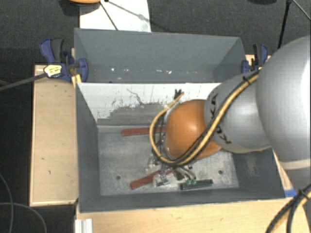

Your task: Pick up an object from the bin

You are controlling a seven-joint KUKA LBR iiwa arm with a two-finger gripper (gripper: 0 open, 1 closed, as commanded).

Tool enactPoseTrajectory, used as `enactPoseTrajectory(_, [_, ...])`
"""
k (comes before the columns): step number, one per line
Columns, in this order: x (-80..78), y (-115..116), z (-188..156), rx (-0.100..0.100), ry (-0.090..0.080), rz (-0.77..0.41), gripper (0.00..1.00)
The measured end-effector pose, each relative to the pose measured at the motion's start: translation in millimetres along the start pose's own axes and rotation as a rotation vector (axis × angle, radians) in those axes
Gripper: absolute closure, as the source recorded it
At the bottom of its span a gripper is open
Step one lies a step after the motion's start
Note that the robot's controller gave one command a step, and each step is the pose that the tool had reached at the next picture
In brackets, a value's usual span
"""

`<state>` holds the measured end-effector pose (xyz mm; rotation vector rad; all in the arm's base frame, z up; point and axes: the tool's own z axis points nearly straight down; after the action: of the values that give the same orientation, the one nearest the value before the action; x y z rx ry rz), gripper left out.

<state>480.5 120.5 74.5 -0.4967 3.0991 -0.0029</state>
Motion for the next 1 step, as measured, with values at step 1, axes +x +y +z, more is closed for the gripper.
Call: enactPoseTrajectory(1, [0.0, 0.0, 0.0, 0.000, 0.000, 0.002, 1.00])
